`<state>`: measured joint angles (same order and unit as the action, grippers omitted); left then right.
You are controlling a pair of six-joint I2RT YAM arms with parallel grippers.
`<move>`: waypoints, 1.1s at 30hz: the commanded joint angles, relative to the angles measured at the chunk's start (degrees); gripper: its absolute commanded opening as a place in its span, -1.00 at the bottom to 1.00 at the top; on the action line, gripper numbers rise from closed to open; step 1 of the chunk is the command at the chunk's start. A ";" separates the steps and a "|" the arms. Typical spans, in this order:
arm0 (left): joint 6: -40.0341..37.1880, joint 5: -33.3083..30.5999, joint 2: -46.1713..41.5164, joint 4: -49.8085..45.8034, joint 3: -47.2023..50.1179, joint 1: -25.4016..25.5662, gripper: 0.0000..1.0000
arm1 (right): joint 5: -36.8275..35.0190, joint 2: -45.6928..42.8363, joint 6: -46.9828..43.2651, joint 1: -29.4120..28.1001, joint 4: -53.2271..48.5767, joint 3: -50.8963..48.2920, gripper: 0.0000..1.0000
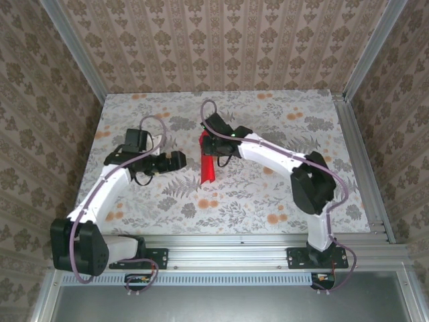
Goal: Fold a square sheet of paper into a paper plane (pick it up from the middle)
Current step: Fold the square sheet of paper in half at the center of the table.
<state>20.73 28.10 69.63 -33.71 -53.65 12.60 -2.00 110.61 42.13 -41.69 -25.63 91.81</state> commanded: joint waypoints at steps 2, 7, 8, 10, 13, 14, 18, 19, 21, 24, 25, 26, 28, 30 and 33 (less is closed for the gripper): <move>2.69 5.09 -2.19 -1.72 -2.85 -0.44 1.00 | 13.19 -7.42 6.77 2.48 16.45 -10.33 -0.59; 5.88 8.37 -2.43 1.79 -1.78 -0.39 1.00 | 20.11 -10.19 11.73 5.09 27.08 -21.24 -0.60; 6.48 9.26 -2.18 2.66 -1.45 -0.31 1.00 | 20.68 -10.32 12.12 5.59 28.30 -22.96 -0.59; 7.86 10.94 -1.41 4.47 -0.47 0.28 0.98 | 21.52 -10.02 11.95 6.22 29.03 -25.69 -0.59; 8.44 10.61 -0.10 6.02 0.20 2.07 0.97 | 22.79 -9.43 12.65 7.44 32.10 -30.01 -0.59; 8.77 10.13 0.36 6.45 0.43 2.73 0.97 | 22.87 -9.35 12.40 7.73 32.24 -30.97 -0.59; 10.36 9.19 2.84 8.48 0.83 5.78 0.95 | 24.53 -7.89 12.27 9.30 34.61 -34.20 -0.59; 10.92 9.17 3.36 9.30 1.07 6.60 0.95 | 25.30 -7.25 12.55 9.82 36.11 -35.47 -0.59; 12.11 7.80 4.53 11.24 1.67 8.19 0.95 | 26.16 -6.16 12.37 10.59 37.10 -36.64 -0.59; 14.10 6.88 7.20 14.38 2.49 10.51 0.92 | 27.89 -4.83 12.09 11.60 38.68 -37.70 -0.58; 14.40 6.71 8.25 14.93 2.53 11.27 0.91 | 28.21 -4.42 11.61 11.85 38.32 -37.68 -0.58; 14.79 6.29 9.01 15.45 2.67 12.03 0.91 | 28.72 -3.94 11.17 12.11 38.20 -37.68 -0.56; 15.41 4.99 10.09 16.78 3.10 13.20 0.90 | 29.42 -3.00 10.57 12.59 38.02 -37.78 -0.54; 15.73 3.71 11.06 17.38 3.37 13.24 0.88 | 29.27 -2.34 10.11 12.86 37.76 -37.88 -0.53; 17.89 3.05 11.89 20.59 4.72 15.50 0.86 | 28.31 -1.97 10.25 12.88 37.83 -38.41 -0.52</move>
<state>35.94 32.73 81.08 -17.15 -50.35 27.03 25.34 107.79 53.56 -28.88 10.63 54.43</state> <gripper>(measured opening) 0.934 0.240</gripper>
